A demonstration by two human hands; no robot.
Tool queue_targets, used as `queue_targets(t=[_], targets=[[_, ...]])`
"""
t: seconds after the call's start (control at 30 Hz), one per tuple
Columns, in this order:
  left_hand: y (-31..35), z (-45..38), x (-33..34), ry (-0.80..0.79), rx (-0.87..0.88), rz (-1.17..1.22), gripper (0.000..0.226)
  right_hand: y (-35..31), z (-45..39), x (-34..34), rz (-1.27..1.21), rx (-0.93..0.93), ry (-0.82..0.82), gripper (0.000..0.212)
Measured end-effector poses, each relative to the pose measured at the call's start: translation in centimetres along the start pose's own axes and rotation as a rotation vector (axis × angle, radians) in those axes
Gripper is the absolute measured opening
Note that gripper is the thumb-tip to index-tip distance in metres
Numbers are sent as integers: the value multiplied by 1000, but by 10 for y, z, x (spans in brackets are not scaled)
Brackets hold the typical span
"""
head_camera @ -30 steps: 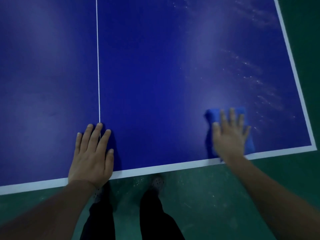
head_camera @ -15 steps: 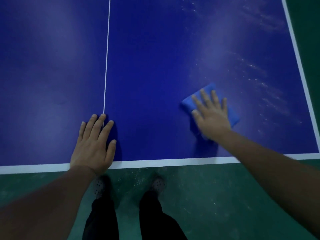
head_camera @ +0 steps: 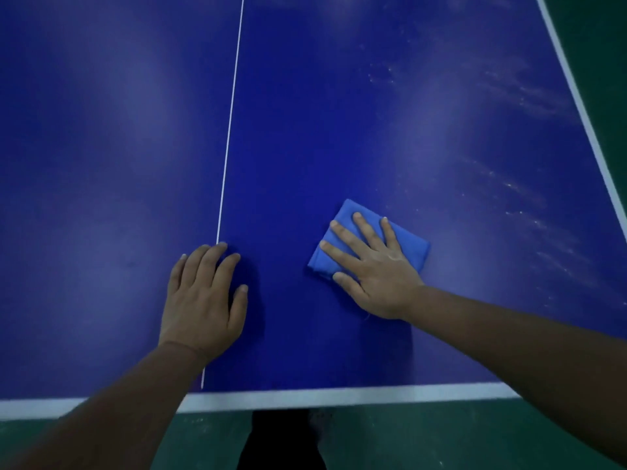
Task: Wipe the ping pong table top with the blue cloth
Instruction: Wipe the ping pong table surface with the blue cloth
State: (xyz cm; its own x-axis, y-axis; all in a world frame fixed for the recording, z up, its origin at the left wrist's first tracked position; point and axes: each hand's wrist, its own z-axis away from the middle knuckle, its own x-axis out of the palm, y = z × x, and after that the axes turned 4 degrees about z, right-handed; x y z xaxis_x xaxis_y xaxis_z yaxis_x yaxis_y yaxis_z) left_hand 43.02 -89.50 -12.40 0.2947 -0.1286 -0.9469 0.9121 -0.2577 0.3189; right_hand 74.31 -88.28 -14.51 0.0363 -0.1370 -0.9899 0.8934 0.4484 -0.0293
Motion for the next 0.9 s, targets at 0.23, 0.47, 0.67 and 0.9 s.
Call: queue_targets(t=[0.23, 0.47, 0.67, 0.9], targets=[[-11, -159, 1, 23, 81, -9, 63, 100, -108, -17, 21, 107, 13, 59], [-24, -195, 0, 19, 16, 24, 64, 85, -141, -20, -11, 271, 84, 58], [-25, -201, 0, -76, 13, 23, 63, 133, -151, -25, 63, 15, 36, 56], [-26, -205, -1, -92, 11, 28, 61, 98, -201, -19, 16, 170, 70, 55]])
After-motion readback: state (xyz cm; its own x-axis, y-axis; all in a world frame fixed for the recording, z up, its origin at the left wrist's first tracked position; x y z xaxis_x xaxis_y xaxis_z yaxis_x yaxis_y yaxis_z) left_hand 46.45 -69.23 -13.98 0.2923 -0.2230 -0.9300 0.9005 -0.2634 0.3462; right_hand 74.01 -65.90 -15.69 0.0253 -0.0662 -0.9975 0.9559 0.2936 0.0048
